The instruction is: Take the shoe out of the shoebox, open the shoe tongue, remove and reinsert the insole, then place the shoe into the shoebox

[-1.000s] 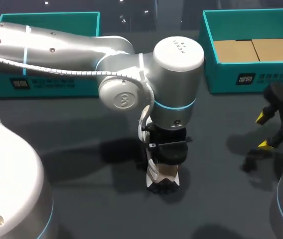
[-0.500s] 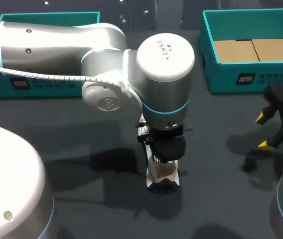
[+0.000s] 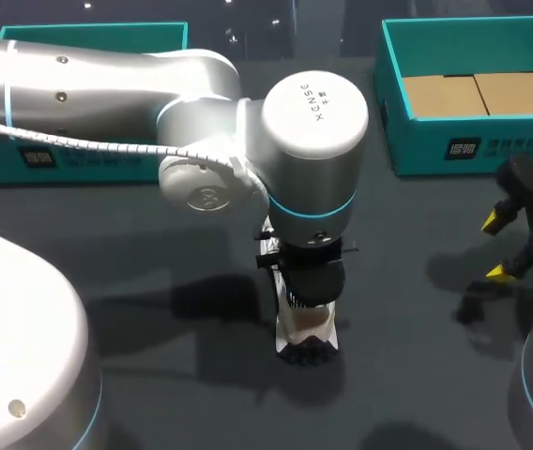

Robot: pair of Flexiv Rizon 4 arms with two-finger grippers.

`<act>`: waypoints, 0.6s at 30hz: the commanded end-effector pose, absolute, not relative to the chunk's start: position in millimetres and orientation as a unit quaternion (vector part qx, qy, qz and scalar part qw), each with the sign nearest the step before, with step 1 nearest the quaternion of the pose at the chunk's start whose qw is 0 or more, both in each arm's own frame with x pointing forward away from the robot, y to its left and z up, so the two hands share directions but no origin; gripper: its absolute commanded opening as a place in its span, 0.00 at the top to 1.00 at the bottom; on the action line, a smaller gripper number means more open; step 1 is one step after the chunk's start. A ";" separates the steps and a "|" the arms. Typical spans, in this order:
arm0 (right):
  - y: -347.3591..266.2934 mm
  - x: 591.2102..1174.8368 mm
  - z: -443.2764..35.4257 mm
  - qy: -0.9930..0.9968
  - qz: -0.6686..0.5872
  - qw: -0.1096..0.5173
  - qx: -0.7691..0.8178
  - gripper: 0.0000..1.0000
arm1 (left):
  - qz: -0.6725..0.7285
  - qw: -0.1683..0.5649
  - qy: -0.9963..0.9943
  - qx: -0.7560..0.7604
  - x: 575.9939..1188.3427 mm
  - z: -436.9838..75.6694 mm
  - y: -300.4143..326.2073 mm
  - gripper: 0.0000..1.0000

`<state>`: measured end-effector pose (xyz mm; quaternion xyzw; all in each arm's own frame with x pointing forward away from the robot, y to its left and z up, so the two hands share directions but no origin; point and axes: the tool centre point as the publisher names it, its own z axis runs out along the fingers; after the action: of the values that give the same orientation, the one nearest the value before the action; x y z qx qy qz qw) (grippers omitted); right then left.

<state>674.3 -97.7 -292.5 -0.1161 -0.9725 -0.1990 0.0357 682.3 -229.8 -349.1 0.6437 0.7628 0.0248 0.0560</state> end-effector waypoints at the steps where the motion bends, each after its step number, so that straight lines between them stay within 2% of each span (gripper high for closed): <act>1: -97.5 672.6 -292.4 -0.973 -0.198 0.034 -0.116 0.00 | 0.026 0.050 0.761 0.646 685.9 -354.4 -234.4 0.60; 2: -97.5 672.6 -292.4 -0.973 -0.198 0.034 -0.116 0.00 | 0.026 0.049 0.760 0.647 686.0 -354.7 -234.4 0.55; 6: -97.5 672.6 -292.4 -0.973 -0.198 0.034 -0.116 0.00 | 0.029 0.047 0.759 0.648 687.3 -355.4 -232.7 0.49; 9: -97.5 672.6 -292.4 -0.973 -0.198 0.034 -0.116 0.00 | 0.031 0.047 0.758 0.650 688.2 -354.9 -231.4 0.33; 12: -97.5 672.6 -292.4 -0.973 -0.198 0.034 -0.116 0.00 | 0.033 0.047 0.758 0.650 690.2 -354.7 -229.9 0.21; 18: -97.5 672.6 -292.4 -0.973 -0.198 0.034 -0.116 0.00 | 0.028 0.048 0.763 0.644 698.2 -353.2 -226.7 0.12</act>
<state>674.3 -97.7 -292.4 -0.1161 -0.9725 -0.1989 0.0357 692.8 -229.6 -352.9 0.6433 0.7634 0.0334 0.0477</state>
